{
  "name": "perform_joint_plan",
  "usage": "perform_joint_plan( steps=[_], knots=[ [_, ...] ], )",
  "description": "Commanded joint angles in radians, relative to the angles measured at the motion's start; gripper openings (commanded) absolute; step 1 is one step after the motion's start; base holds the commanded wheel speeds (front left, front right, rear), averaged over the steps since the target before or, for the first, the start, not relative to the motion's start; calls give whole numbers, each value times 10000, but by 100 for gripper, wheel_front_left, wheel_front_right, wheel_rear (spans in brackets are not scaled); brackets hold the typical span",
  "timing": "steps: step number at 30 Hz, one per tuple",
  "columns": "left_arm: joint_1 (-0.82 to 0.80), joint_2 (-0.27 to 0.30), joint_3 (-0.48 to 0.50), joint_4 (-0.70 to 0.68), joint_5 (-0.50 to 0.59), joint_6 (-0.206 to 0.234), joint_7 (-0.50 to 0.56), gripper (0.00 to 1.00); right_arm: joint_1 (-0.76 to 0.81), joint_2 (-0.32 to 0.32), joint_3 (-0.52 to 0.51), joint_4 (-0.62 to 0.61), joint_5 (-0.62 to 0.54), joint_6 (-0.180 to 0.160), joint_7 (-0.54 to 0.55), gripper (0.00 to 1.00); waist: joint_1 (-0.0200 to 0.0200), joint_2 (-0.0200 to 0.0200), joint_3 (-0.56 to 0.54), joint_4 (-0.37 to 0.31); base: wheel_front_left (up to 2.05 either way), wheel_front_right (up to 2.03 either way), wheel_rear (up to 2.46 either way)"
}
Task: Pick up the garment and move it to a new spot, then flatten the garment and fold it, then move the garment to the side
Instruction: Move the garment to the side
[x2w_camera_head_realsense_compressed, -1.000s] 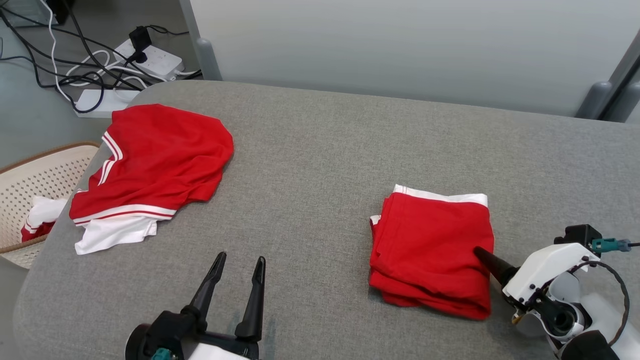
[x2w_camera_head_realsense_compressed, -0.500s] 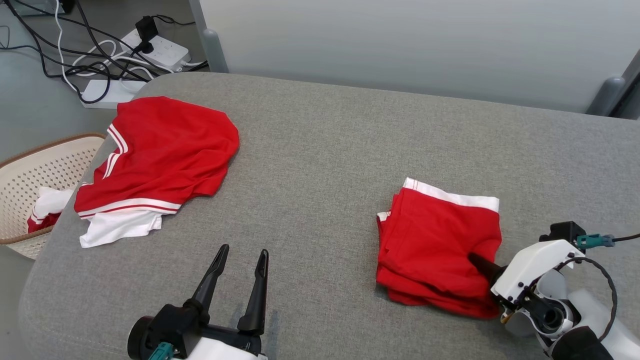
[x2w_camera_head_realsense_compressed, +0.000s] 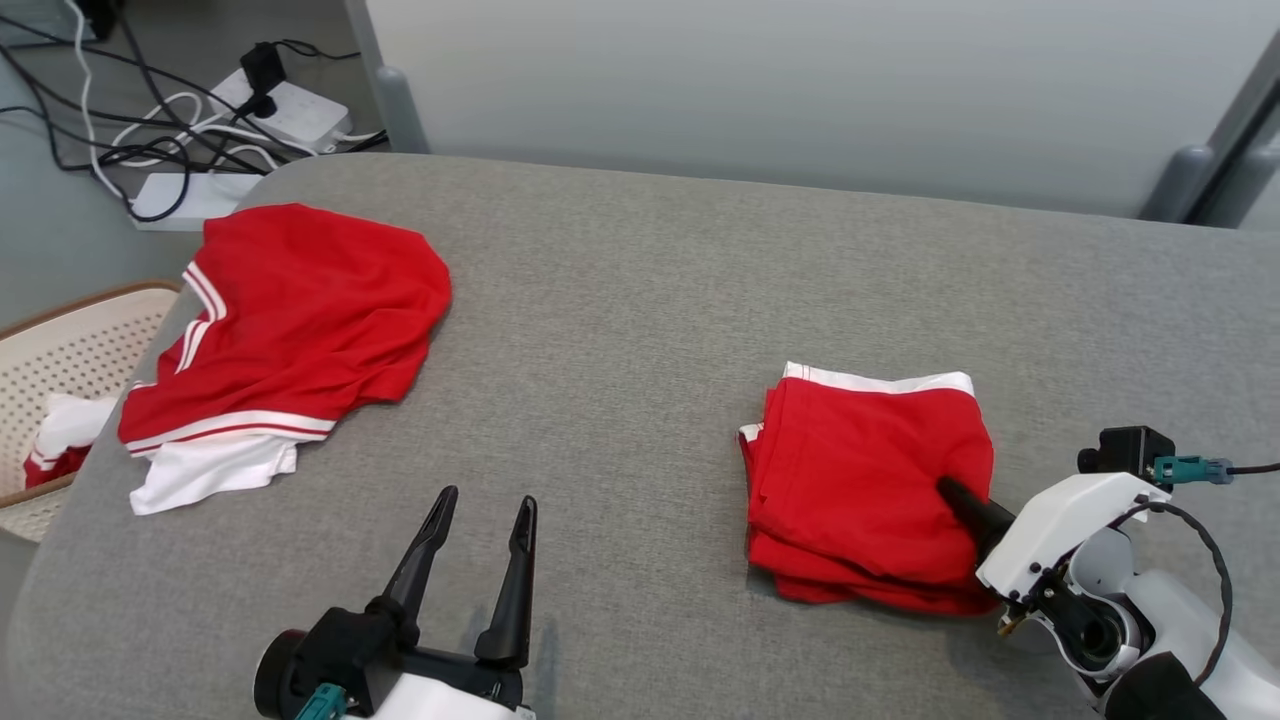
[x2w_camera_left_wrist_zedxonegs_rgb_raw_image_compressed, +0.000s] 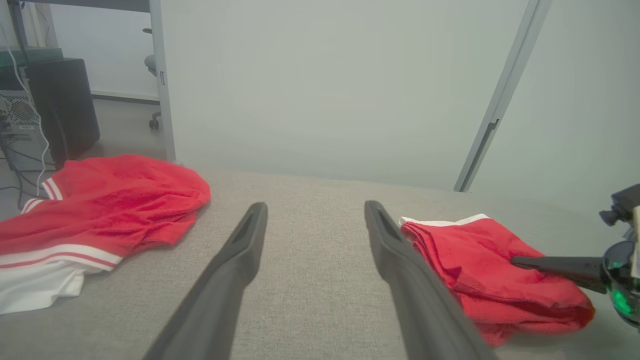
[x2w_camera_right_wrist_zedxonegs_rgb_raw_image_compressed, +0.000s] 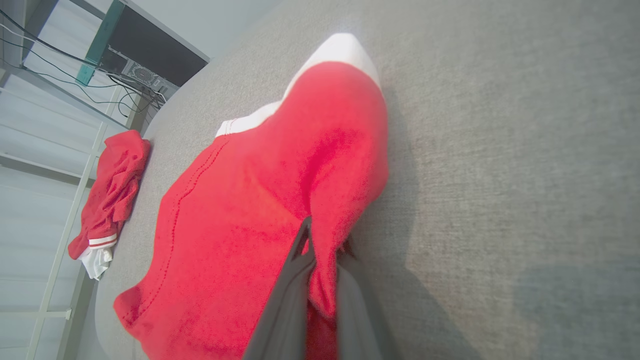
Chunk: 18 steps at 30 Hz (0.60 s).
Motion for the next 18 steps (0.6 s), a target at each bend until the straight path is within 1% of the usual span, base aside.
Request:
perform_joint_plan(
  steps=[1,6,18],
  knots=[
    [-548,5,288,-316,-19,23,-101,100,-114,-213,214,-295,52,42,-284,0,0,0,-1,-257,0,0,0],
    [-676,5,214,-365,10,-55,-101,100,-166,-346,450,-407,111,42,-582,0,0,0,30,-732,0,0,0],
    [-909,5,152,-206,228,-215,-101,100,-187,-622,985,-550,505,42,-1292,0,0,0,-26,-2537,0,0,0]
  ],
)
